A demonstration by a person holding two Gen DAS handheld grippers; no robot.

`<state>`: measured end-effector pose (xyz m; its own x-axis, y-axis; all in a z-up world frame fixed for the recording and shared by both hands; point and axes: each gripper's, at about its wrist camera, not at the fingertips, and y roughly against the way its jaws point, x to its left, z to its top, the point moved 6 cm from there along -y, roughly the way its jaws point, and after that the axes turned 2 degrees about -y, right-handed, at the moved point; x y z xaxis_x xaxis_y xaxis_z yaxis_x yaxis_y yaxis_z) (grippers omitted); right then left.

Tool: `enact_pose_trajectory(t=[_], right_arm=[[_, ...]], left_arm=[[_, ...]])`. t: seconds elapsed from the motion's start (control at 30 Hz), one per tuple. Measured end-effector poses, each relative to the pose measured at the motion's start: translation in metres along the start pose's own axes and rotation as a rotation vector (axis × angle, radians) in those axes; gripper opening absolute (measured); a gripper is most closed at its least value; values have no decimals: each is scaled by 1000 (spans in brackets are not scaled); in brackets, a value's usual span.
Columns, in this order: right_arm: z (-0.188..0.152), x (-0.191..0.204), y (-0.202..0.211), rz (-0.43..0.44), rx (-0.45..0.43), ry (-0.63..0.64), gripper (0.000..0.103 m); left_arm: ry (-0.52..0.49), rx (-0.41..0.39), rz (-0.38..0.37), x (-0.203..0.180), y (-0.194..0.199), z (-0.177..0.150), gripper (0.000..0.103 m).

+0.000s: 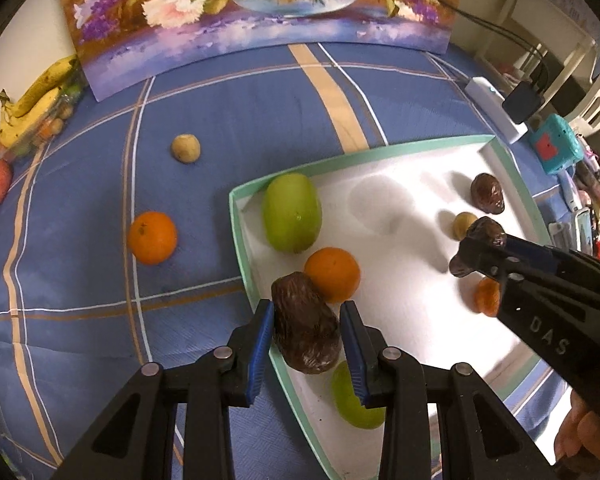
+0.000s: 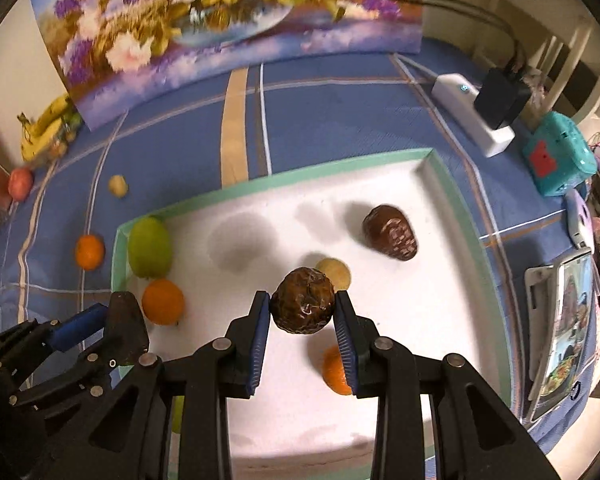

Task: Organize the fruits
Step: 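Open the right tool to drop its date while the left tool releases its date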

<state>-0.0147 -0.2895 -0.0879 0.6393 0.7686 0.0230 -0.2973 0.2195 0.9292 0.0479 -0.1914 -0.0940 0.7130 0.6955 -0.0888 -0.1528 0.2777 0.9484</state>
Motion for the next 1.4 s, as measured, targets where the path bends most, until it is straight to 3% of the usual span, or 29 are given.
enact_pose_trajectory(t=[0.4,0.8,1.4], right_arm=[[-7,2,-17,-3,44,13,34],[3,7,3,18,-12,14,34],[6,22,16,25,-45,54,34]], left_arm=[[6,21,-13,3,-7,1,37],[16,-21,-41,10,15,10,37],[264,-112,-54,88,38,13,37]])
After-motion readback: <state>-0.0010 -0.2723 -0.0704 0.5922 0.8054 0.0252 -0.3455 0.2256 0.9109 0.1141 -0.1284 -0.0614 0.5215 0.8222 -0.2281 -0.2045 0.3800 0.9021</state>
